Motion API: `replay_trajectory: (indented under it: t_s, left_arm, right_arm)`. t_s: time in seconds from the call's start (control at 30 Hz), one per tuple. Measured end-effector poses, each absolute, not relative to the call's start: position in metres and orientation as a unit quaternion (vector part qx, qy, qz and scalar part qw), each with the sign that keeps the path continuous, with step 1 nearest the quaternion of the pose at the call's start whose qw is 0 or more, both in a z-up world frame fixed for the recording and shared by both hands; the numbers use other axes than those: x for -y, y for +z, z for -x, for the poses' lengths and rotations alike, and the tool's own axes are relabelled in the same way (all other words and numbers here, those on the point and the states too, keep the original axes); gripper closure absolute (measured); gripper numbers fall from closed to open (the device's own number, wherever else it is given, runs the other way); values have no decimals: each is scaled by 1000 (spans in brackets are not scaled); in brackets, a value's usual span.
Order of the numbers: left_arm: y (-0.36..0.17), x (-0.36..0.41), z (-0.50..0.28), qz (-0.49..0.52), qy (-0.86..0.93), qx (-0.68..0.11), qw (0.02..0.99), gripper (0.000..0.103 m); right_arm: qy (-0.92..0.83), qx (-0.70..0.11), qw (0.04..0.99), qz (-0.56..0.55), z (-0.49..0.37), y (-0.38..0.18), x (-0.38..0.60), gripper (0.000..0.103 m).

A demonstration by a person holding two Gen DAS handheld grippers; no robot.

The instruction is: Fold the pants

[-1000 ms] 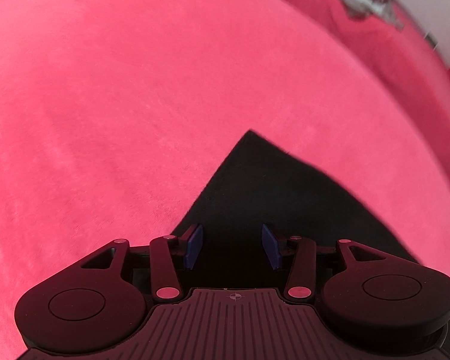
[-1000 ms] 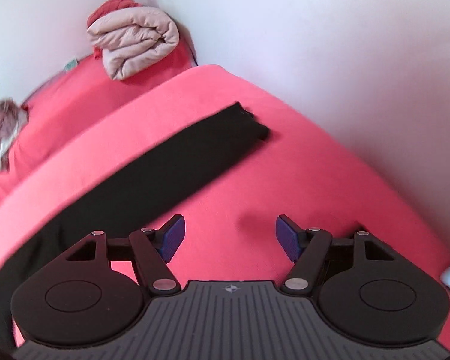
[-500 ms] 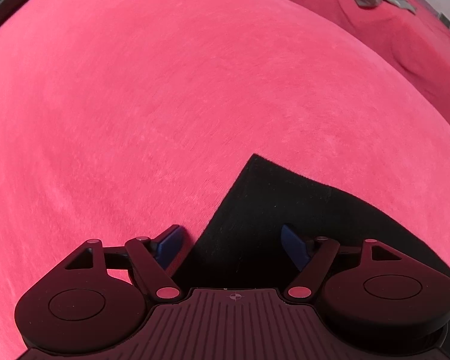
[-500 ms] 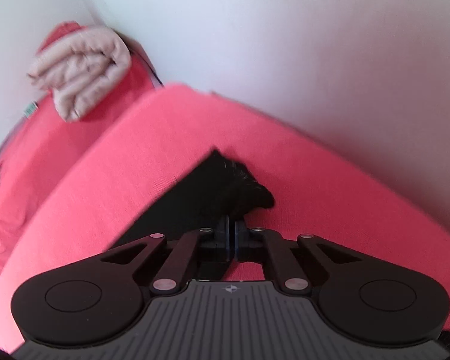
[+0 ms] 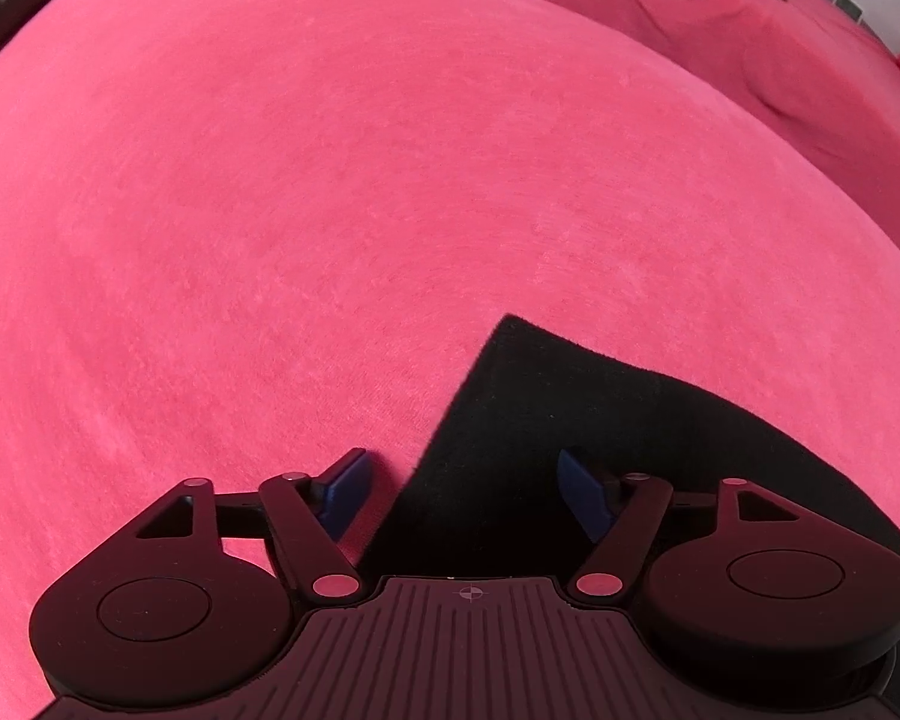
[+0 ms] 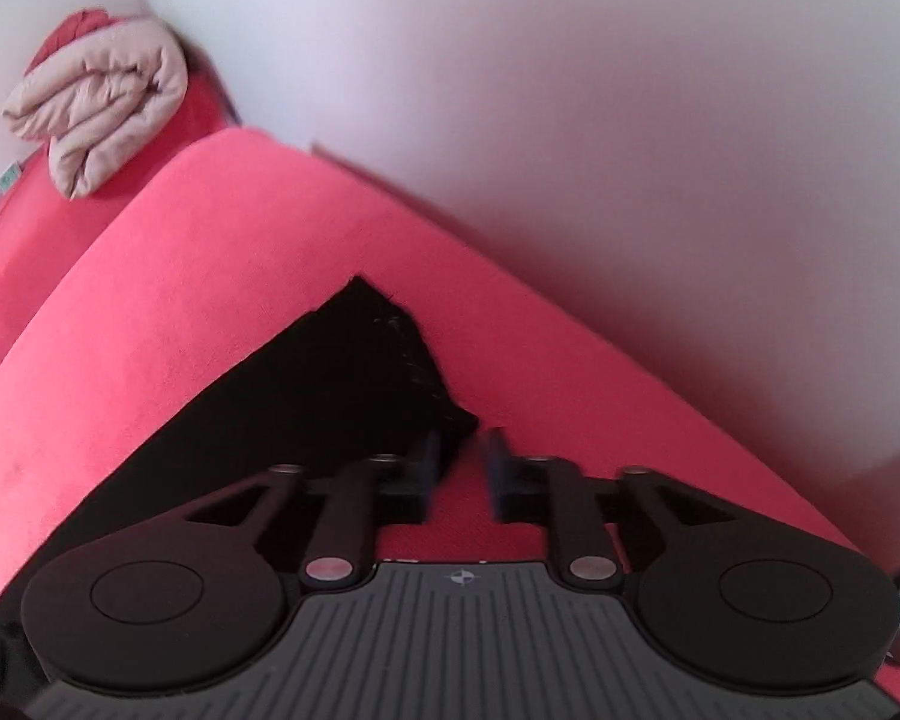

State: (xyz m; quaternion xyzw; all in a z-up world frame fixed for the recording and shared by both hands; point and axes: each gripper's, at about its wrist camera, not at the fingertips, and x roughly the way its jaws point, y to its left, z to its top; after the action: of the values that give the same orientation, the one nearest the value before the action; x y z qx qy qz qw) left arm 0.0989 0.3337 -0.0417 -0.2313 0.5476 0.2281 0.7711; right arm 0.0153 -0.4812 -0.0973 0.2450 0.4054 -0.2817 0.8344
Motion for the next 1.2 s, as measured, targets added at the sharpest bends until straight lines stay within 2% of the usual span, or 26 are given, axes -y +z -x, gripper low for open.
replay_trajectory:
  t_s: [0.03,0.17,0.23,0.6,0.7,0.73,0.8,0.83,0.87,0.9,0.93,0.97,1.0,1.03,1.07,1.13,1.2]
  left_arm:
    - [-39,-336,-97,226,229,-545,774,0]
    - [-34,-346,-88,219,243,-539,776,0]
    - [-35,-347,-83,234,224,-534,781,0]
    - [-37,-323,-101,194,200,-532,800,0]
    - [-35,-308,-105,138,232,-535,801,27]
    - [-36,-308,-106,128,243,-537,798,33]
    - [-38,-309,-107,125,258,-533,796,33]
    - [-38,-311,-108,115,266,-532,795,34]
    - [-40,-311,-112,95,283,-534,791,50]
    - [-43,-311,-116,70,295,-542,784,58]
    - [-46,-314,-117,56,298,-550,778,59]
    - [-47,-317,-117,61,292,-557,775,57]
    - [-45,-319,-114,75,282,-557,777,45]
    - [-40,-321,-109,95,269,-554,782,24]
    - [-36,-322,-104,118,260,-549,786,12]
    - [-25,-323,-86,157,249,-526,798,0]
    - [-12,-320,-65,186,238,-501,811,0]
  right_arm:
    - [-290,-405,835,-233,-13,-96,479,46]
    - [-316,-398,847,-155,-21,-83,462,44]
    - [-299,-386,863,-126,-22,-78,446,37]
    - [-213,-400,889,-70,-66,-80,389,36]
    - [-191,-417,887,-62,-68,-87,380,36]
    - [-185,-425,884,-59,-66,-90,380,34]
    - [-179,-441,878,-43,-70,-101,383,32]
    - [-181,-434,882,-41,-67,-103,386,24]
    - [-196,-431,880,-40,-66,-103,391,24]
    - [-215,-433,874,-49,-66,-103,398,24]
    - [-223,-434,870,-67,-66,-101,404,24]
    - [-232,-436,865,-84,-65,-98,409,24]
    - [-232,-432,866,-96,-62,-92,411,25]
    - [-223,-425,871,-100,-58,-87,410,25]
    - [-216,-420,876,-100,-54,-83,407,25]
    - [-208,-414,881,-94,-44,-74,399,25]
    - [-195,-408,886,-98,-29,-70,392,25]
